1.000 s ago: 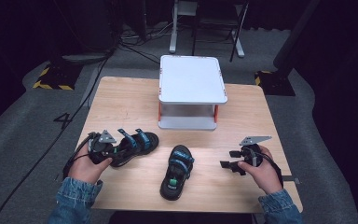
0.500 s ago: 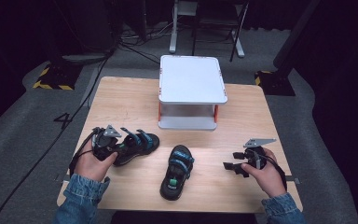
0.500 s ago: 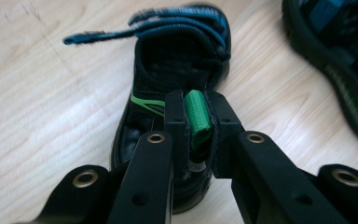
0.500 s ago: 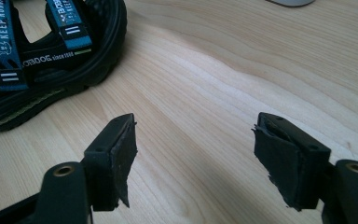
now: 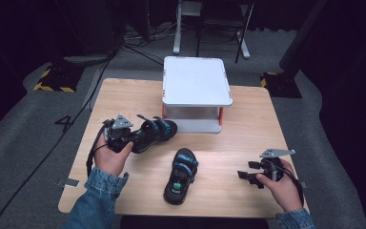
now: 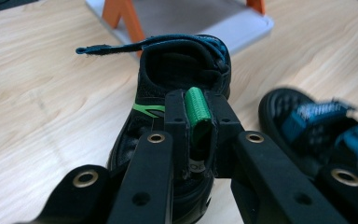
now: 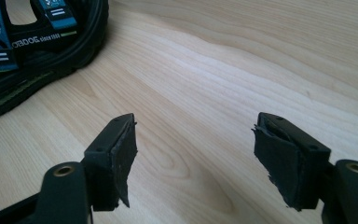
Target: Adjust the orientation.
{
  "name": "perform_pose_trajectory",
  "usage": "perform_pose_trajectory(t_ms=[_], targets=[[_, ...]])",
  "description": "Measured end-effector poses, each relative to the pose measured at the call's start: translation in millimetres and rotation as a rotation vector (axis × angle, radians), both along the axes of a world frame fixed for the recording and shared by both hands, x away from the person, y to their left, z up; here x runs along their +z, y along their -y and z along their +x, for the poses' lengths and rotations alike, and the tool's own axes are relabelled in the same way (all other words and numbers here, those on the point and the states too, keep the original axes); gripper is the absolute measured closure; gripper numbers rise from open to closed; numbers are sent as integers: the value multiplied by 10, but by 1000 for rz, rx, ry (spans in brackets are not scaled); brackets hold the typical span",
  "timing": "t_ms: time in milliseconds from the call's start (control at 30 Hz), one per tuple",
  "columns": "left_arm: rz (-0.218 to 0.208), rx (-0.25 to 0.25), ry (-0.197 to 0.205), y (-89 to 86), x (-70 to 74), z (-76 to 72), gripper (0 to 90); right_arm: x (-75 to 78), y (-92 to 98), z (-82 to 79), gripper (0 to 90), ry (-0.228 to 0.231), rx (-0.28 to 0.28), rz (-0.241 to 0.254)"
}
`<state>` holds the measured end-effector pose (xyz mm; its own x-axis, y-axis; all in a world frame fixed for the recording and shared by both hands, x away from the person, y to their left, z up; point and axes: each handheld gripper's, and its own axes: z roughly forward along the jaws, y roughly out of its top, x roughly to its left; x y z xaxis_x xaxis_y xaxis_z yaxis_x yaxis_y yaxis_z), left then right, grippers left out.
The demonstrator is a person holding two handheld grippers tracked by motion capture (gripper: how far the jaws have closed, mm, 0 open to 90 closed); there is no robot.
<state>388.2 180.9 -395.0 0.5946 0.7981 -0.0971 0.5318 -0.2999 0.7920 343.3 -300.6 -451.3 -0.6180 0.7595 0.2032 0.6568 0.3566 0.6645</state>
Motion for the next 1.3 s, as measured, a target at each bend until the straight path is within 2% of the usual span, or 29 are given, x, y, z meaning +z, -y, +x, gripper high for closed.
perform_pose_trajectory(t_ms=[100,167,300,467,600,733,800,833,867,900,933,1000,1067,1133,1200,1300], targets=[[-21,9,1,78,-23,80,810,1,50,-49,306,0,-16,0],[-40,32,6,209,-60,200,811,3,117,-120,306,0,-42,1],[-43,44,29,403,-83,350,810,7,160,-178,307,5,-68,4],[-55,54,85,546,-172,495,810,-8,147,-208,307,4,-63,2],[-52,67,99,634,-286,598,810,-22,136,-214,308,-1,-62,-3],[-36,46,59,704,-367,682,807,-29,115,-210,307,-1,-55,-5],[-28,42,43,711,-373,676,802,-29,114,-209,307,-1,-56,-4],[-16,35,34,711,-376,679,791,-30,116,-206,307,-1,-56,-5],[-19,21,-4,708,-380,676,774,-31,117,-204,307,-1,-56,-6],[-17,8,-24,708,-392,673,752,-30,118,-199,307,-1,-55,-6],[-17,8,-24,708,-392,673,715,-31,115,-196,307,-1,-56,-6],[10,-39,-66,734,-427,645,663,-30,108,-189,307,0,-53,-6],[20,-72,-87,763,-440,625,662,-29,97,-176,307,1,-43,-7],[8,-110,-99,798,-464,615,649,-24,85,-167,307,2,-40,-6],[-27,-136,-91,811,-480,610,615,-17,72,-154,307,5,-32,0],[-62,-138,-78,785,-481,601,570,-25,59,-137,307,3,-27,-2]])
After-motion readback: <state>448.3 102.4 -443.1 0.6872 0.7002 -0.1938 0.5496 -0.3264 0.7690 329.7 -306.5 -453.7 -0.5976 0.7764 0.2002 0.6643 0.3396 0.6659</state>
